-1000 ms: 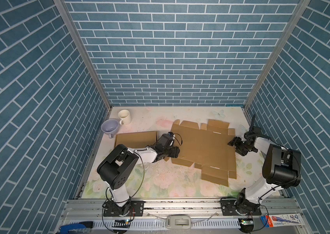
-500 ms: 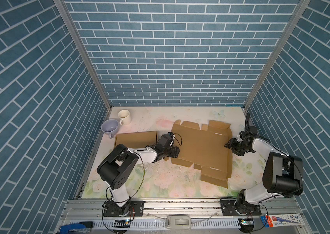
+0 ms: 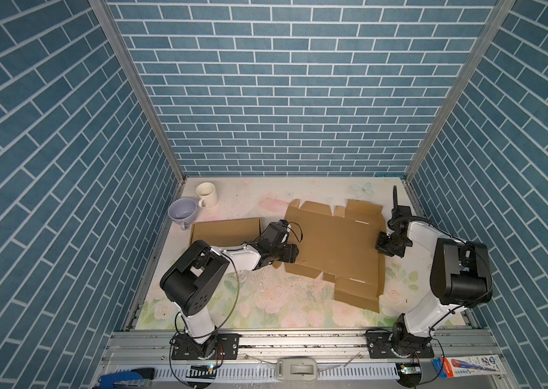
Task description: Fold the paper box
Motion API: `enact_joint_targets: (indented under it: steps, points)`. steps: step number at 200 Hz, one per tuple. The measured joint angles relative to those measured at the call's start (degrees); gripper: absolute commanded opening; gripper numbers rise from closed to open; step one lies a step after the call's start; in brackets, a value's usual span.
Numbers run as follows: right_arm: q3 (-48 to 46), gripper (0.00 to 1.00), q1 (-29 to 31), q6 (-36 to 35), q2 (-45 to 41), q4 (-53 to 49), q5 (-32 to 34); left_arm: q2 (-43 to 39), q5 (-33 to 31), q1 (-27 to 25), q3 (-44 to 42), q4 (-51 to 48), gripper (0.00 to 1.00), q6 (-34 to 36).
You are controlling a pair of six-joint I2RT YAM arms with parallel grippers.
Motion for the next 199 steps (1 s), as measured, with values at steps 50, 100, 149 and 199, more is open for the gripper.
enact_joint_targets:
  steps: [50,100,149,199]
  points:
    - [16.13,0.00,10.73,-8.79,3.15,-9.90,18.18,-15.30,5.55,0.22,8.20,-19.74,0.78,6.40]
    - [23.65,0.00,21.97,-27.04,5.86,-14.08,32.87,-26.10,5.86,5.75,15.50,-25.44,0.78,9.81]
    - [28.65,0.00,25.07,-48.35,5.68,-6.03,39.23,-27.06,3.76,7.98,14.47,-29.18,0.78,9.81]
    - [17.44,0.00,34.10,-71.47,0.35,18.01,38.88,-31.89,2.32,16.00,9.53,-26.73,0.78,5.60]
